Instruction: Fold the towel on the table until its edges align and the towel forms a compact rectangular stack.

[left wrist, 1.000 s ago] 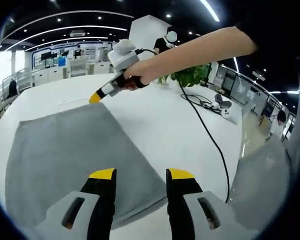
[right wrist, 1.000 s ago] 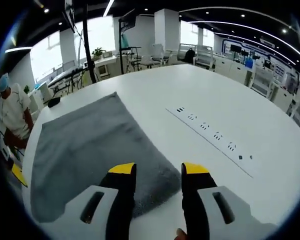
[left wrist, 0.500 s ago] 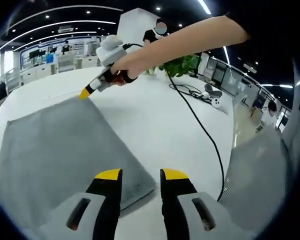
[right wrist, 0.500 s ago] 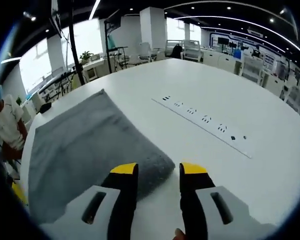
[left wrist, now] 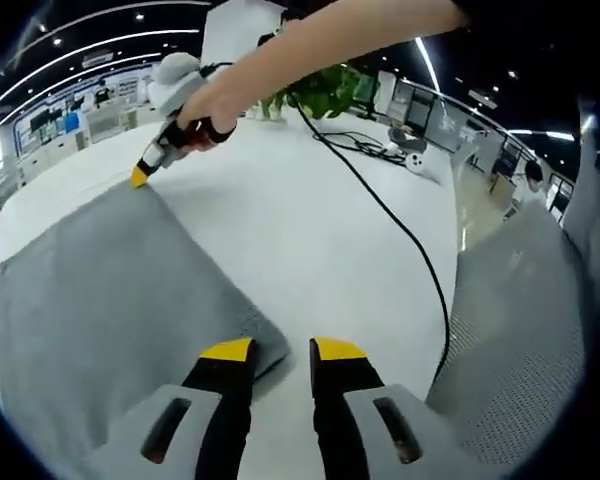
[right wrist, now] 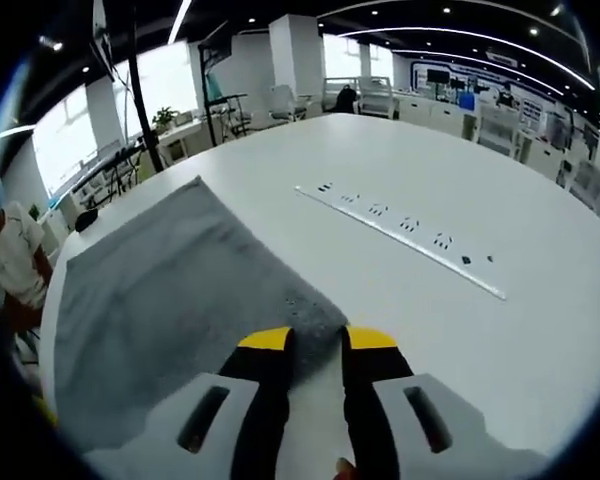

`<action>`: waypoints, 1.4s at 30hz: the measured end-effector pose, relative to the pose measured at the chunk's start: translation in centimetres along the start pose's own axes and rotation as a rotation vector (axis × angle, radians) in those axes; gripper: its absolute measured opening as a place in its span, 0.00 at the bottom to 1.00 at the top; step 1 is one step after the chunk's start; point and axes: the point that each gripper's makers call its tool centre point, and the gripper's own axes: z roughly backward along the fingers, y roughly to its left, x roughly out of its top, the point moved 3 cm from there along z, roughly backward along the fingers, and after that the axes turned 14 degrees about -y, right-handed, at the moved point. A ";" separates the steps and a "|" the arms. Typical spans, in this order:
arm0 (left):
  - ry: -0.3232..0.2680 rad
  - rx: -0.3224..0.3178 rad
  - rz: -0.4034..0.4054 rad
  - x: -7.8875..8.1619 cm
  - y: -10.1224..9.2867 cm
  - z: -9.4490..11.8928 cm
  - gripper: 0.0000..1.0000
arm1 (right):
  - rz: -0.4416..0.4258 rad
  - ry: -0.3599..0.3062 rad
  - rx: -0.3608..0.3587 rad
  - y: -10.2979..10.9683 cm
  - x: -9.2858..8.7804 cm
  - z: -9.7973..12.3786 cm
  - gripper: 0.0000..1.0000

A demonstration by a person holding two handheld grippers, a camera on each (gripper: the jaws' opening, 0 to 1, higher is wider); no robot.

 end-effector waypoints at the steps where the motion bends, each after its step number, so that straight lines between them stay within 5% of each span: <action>1: 0.004 -0.005 0.008 -0.2 0.0 -0.2 0.22 | -0.005 0.001 -0.004 -0.1 -0.2 0.0 0.17; 8: 0.042 -0.022 -0.019 -1.3 -0.4 -0.8 0.22 | -0.002 -0.003 -0.009 -0.2 -0.5 -0.1 0.13; 19: 0.010 0.044 -0.073 -1.3 0.0 -0.9 0.13 | -0.044 -0.030 -0.046 -0.5 -1.1 -0.3 0.08; 33: 0.028 0.017 -0.171 -1.2 -0.5 -1.3 0.16 | -0.095 -0.084 -0.125 -1.8 -0.7 0.2 0.16; 42: 0.006 0.027 -0.118 -1.2 0.1 -1.2 0.12 | -0.076 -0.052 -0.088 -1.0 -1.0 -0.7 0.06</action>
